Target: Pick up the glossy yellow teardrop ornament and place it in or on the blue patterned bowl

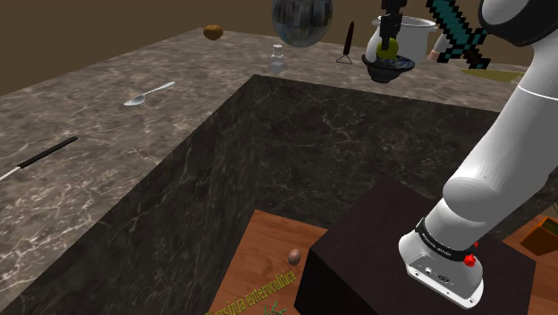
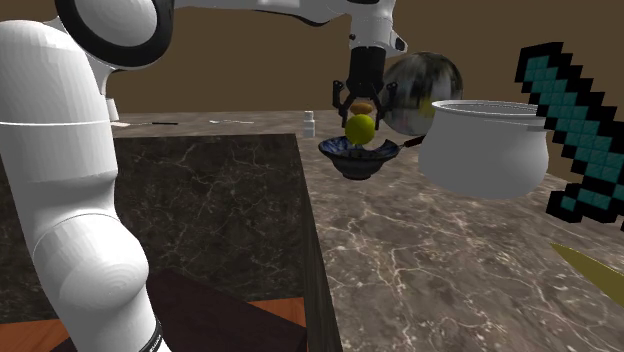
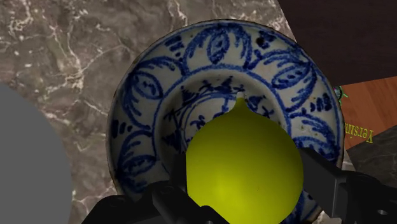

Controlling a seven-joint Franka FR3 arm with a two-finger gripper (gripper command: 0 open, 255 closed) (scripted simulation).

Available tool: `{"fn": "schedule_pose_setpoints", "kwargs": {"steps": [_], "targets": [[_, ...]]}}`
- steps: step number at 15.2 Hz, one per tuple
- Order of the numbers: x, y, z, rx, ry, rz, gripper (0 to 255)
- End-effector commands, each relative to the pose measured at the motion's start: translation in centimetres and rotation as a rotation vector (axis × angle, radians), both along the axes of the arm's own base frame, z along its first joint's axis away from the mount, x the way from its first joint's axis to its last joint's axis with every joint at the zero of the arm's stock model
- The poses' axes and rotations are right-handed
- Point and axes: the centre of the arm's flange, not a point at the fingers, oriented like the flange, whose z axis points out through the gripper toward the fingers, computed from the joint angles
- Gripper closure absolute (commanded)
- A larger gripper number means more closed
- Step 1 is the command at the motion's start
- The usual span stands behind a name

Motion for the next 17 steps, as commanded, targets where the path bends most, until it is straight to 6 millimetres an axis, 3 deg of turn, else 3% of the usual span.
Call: {"fn": "schedule_pose_setpoints", "kwargs": {"steps": [1, 6, 10, 17], "targets": [[0.0, 0.0, 0.0, 0.000, 0.000, 0.000, 0], [0.0, 0.0, 0.0, 0.000, 0.000, 0.000, 0], [1.1, 0.1, 4.9, 0.000, 0.000, 0.000, 0], [1.1, 0.1, 4.9, 0.000, 0.000, 0.000, 0]]}}
